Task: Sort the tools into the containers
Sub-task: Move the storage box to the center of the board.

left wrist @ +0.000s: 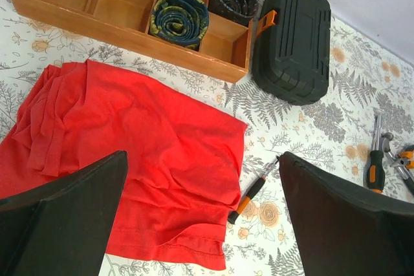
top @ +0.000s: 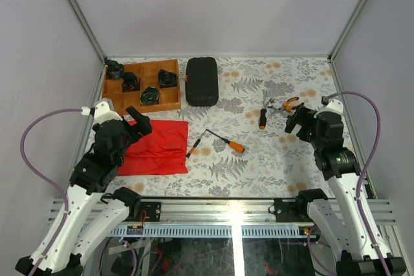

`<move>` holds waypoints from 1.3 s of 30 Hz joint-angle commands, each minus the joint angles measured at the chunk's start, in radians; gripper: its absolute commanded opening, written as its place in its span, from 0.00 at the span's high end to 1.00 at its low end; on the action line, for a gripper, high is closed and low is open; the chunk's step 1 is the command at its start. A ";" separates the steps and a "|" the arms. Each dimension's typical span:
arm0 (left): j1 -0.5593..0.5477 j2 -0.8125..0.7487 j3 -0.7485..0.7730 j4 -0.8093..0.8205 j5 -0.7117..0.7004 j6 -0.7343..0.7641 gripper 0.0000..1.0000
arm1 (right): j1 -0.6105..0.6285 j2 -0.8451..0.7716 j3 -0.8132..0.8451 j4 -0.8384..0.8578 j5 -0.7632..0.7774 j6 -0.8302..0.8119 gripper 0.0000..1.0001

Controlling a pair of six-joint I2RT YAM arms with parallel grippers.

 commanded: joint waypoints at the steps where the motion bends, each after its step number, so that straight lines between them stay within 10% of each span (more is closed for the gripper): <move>1: 0.032 0.031 0.059 -0.034 0.078 0.015 0.01 | -0.034 0.039 0.070 -0.013 -0.088 0.038 0.01; 26: 0.059 0.268 0.112 -0.063 0.202 0.061 0.00 | -0.061 0.414 0.291 -0.210 -0.226 -0.026 0.01; 39: 0.060 0.297 0.095 -0.046 0.264 0.060 0.00 | -0.021 0.635 0.321 0.073 -0.403 0.066 0.01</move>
